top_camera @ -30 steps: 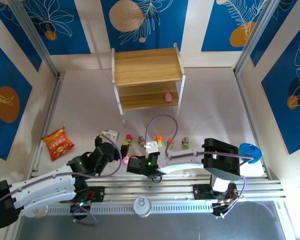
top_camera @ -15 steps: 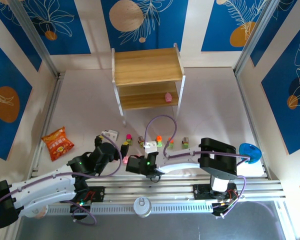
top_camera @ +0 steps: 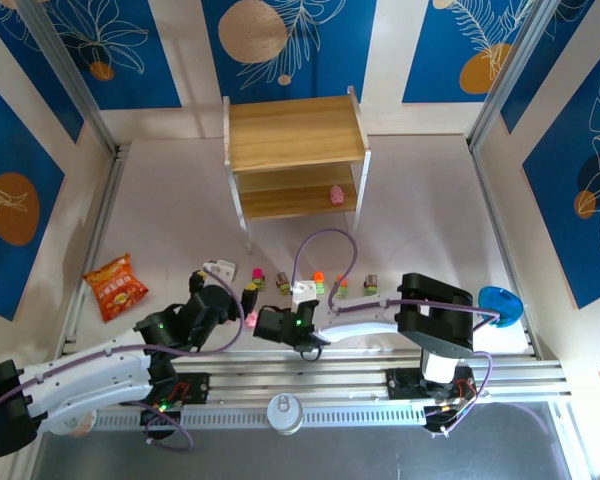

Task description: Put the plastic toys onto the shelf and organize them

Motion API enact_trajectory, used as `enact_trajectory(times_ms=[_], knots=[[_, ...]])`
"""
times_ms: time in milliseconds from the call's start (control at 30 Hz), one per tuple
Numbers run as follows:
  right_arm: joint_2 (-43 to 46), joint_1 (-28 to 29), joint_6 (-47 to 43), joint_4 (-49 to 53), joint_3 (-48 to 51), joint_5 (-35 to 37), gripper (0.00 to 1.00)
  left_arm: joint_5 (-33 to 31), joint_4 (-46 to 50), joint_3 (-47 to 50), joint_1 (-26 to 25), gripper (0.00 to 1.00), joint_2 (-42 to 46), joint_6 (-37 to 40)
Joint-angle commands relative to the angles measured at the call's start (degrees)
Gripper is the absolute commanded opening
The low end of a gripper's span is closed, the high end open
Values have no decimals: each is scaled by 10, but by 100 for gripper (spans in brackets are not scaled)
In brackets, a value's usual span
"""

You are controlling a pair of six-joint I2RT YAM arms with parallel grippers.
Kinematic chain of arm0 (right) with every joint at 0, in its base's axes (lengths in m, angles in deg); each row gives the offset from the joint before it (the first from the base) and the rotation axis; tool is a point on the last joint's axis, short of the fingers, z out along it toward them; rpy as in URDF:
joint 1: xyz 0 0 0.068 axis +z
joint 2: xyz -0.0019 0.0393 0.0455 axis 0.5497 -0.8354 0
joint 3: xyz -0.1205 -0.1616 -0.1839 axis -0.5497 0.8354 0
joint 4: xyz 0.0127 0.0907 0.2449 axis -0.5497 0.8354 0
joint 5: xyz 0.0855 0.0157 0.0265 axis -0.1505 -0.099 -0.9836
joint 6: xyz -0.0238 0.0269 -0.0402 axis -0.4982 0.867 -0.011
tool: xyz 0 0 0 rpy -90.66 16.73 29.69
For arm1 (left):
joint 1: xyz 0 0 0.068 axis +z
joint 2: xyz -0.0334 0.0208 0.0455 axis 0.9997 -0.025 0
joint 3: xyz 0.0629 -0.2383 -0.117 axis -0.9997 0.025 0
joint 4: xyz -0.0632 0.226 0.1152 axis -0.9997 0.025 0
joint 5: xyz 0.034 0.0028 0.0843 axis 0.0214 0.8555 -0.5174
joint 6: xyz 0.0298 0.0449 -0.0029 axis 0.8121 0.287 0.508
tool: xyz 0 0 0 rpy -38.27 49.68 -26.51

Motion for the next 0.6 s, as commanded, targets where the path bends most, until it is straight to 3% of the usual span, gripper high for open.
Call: enact_trajectory(times_ms=[0,567], knots=[[-15,-4,15,3,5,-5,45,-13,0,2,-4,98,-3,-8],[-9,-1,20,13,7,5,35,-13,0,2,-4,98,-5,-8]])
